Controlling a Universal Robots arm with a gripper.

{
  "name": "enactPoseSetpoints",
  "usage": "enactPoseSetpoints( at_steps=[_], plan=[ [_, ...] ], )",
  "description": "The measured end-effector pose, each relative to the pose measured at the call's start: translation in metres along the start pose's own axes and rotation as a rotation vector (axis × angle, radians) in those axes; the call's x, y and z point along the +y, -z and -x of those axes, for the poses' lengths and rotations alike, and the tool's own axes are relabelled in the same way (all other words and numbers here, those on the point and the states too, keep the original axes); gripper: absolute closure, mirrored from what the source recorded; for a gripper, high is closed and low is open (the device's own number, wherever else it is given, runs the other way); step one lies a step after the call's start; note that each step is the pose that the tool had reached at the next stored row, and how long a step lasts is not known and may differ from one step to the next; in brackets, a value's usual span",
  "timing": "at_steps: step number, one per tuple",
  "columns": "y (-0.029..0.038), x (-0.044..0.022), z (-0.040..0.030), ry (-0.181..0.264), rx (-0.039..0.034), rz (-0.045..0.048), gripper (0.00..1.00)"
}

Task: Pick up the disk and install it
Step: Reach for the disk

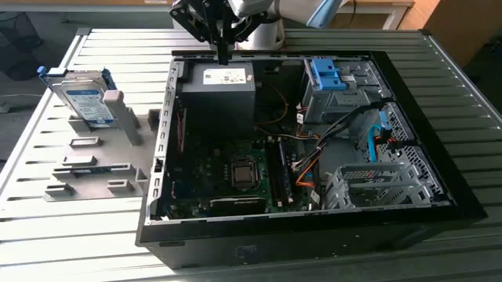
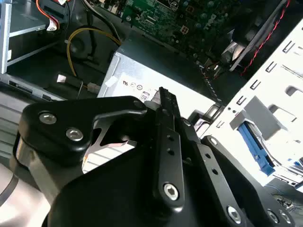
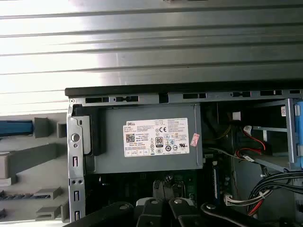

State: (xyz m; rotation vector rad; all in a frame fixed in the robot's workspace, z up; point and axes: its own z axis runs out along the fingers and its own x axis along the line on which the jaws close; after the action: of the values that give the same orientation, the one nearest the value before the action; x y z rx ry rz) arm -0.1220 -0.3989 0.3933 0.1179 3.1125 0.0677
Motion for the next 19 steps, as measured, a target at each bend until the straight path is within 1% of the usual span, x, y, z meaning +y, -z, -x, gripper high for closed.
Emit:
enactPoseSetpoints(
  at_steps=[19],
  plan=[
    [0.0001,-0.0003,-0.0041,0.0,0.0,0.0,0.89]
  ],
)
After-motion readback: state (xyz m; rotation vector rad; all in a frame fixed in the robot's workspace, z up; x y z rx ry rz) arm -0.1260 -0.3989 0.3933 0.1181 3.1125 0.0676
